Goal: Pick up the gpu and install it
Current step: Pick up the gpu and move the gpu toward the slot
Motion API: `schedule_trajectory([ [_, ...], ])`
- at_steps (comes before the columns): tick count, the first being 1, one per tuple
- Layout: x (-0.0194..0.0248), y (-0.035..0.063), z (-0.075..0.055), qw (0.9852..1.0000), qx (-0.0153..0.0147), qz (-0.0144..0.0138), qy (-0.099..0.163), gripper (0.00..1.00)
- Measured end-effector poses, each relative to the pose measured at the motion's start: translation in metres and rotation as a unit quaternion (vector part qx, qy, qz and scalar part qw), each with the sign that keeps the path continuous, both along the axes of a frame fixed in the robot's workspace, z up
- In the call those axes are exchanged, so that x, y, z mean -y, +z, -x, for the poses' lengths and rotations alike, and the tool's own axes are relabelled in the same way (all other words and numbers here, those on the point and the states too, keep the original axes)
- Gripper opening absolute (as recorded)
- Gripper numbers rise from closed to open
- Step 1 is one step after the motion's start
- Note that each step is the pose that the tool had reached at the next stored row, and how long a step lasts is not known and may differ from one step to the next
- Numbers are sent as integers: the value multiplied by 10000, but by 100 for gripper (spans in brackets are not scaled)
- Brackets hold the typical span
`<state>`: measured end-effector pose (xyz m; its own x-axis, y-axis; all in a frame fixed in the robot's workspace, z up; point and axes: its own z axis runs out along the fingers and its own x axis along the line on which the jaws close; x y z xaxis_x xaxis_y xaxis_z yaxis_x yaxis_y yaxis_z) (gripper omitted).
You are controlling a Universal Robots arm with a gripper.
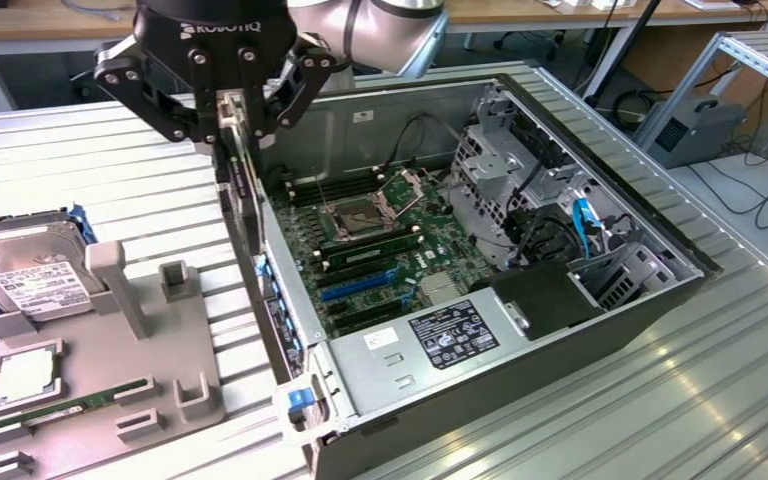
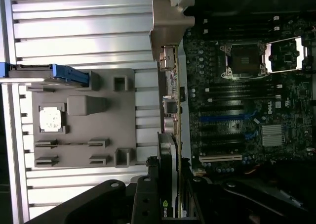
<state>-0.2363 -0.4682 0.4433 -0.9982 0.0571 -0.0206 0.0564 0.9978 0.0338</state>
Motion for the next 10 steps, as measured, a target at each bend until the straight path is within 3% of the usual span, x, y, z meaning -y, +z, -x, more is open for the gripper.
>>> schedule_trajectory([
  [10, 0, 0, -332, 10000, 0, 0, 0, 27],
])
